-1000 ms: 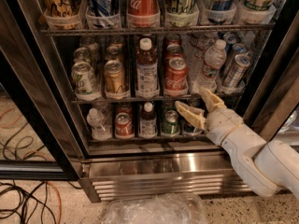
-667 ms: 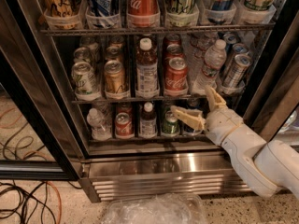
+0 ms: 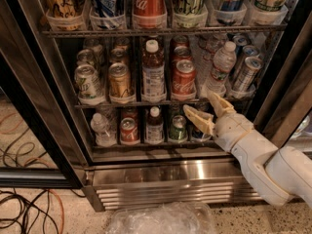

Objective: Pick coke can from middle shelf of fridge

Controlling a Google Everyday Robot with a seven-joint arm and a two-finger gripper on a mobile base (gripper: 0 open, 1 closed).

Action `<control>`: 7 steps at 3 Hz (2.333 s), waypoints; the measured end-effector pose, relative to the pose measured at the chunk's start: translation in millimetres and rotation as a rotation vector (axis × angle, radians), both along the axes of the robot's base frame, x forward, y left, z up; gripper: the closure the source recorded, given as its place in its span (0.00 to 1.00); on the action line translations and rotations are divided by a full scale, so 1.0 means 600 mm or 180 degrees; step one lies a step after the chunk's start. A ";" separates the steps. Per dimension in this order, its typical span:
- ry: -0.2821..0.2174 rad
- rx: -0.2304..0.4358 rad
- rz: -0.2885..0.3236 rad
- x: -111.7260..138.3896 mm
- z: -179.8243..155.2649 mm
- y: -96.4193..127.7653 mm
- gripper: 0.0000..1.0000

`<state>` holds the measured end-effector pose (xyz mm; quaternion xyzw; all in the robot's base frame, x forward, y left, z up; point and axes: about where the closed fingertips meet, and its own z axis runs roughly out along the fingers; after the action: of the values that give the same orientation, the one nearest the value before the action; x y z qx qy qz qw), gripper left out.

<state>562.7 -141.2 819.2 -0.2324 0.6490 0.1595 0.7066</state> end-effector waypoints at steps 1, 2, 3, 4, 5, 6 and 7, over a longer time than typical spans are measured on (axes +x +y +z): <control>-0.0004 -0.0009 0.0032 0.001 0.000 0.006 0.35; 0.0021 -0.0050 0.0113 0.013 0.001 0.028 0.27; 0.0048 -0.0024 0.0106 0.022 0.000 0.040 0.29; 0.0071 0.0076 0.0039 0.037 0.002 0.051 0.32; 0.0088 0.0139 -0.0016 0.052 0.009 0.063 0.33; 0.0098 0.0159 -0.0067 0.068 0.015 0.072 0.33; 0.0078 0.0153 -0.0134 0.083 0.019 0.074 0.35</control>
Offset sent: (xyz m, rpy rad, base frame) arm 0.0062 0.0146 -0.0006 -0.0194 0.0057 0.0371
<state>612.3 -96.8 830.7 -0.1996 0.6583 0.1631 0.7072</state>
